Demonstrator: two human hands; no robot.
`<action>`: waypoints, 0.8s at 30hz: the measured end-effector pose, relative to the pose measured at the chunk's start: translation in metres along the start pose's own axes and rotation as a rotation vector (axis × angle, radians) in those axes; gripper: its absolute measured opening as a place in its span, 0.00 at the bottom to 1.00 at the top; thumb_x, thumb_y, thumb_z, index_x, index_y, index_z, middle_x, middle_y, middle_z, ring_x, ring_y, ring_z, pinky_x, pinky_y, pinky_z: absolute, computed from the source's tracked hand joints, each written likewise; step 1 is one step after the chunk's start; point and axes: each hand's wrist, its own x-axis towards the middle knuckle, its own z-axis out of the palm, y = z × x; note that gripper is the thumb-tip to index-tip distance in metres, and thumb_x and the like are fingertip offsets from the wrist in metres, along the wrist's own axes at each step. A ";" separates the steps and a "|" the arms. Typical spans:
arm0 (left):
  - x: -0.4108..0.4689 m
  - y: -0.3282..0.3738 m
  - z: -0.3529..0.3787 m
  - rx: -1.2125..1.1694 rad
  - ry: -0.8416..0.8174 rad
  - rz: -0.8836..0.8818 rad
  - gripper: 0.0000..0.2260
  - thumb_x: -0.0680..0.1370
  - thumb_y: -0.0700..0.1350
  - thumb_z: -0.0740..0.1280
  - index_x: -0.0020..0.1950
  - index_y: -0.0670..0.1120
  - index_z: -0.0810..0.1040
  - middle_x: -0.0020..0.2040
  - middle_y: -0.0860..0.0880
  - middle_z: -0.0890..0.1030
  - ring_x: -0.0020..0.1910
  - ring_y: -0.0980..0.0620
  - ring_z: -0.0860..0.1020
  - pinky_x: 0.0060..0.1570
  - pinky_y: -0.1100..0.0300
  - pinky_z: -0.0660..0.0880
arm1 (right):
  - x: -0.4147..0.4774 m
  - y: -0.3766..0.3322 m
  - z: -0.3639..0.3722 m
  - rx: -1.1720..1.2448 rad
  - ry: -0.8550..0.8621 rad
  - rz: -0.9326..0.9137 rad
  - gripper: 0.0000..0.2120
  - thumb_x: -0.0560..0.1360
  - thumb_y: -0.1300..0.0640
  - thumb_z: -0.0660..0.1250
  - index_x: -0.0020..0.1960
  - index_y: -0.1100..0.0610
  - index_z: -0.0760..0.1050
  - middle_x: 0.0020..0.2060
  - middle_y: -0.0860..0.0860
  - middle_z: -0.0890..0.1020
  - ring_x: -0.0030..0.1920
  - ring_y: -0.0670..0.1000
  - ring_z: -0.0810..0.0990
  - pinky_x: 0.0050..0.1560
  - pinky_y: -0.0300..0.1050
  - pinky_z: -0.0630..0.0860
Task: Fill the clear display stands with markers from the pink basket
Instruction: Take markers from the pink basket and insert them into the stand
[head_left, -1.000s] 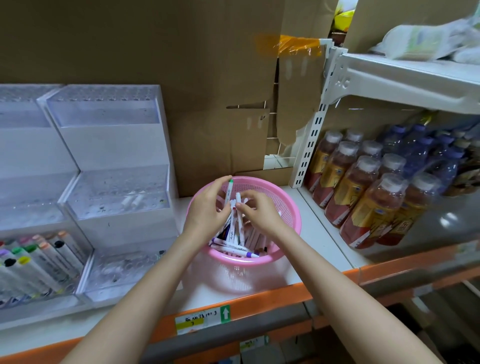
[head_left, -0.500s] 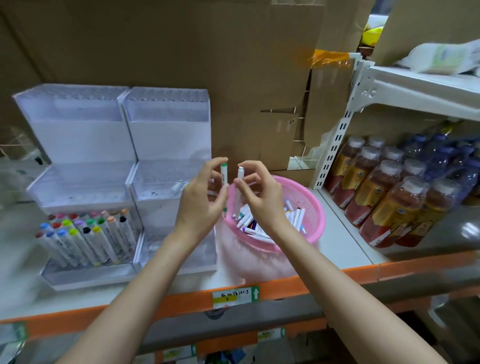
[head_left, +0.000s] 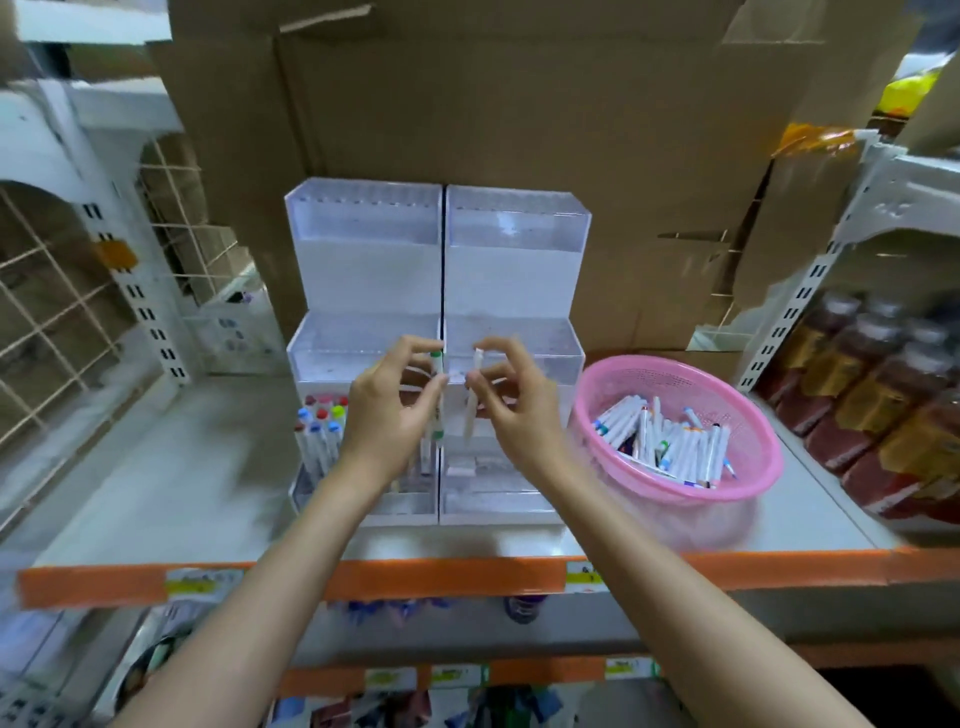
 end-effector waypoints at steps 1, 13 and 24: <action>-0.001 -0.004 -0.006 -0.014 0.000 -0.021 0.10 0.74 0.39 0.72 0.53 0.46 0.76 0.42 0.55 0.79 0.40 0.57 0.80 0.42 0.66 0.78 | -0.002 -0.001 0.008 -0.002 -0.003 -0.001 0.12 0.77 0.60 0.68 0.55 0.45 0.72 0.34 0.48 0.80 0.34 0.52 0.81 0.39 0.60 0.80; -0.003 -0.030 -0.033 -0.103 -0.086 -0.072 0.07 0.73 0.42 0.73 0.45 0.48 0.76 0.39 0.55 0.80 0.38 0.60 0.81 0.39 0.71 0.76 | -0.018 -0.002 0.051 -0.081 0.056 -0.010 0.10 0.77 0.55 0.68 0.56 0.46 0.71 0.35 0.48 0.80 0.38 0.52 0.82 0.38 0.60 0.80; -0.009 -0.048 -0.039 -0.084 -0.147 -0.059 0.06 0.73 0.40 0.73 0.45 0.44 0.78 0.40 0.51 0.82 0.39 0.56 0.82 0.43 0.56 0.81 | -0.026 0.001 0.060 -0.137 0.084 0.025 0.09 0.77 0.57 0.68 0.55 0.50 0.73 0.39 0.53 0.79 0.38 0.50 0.80 0.33 0.59 0.78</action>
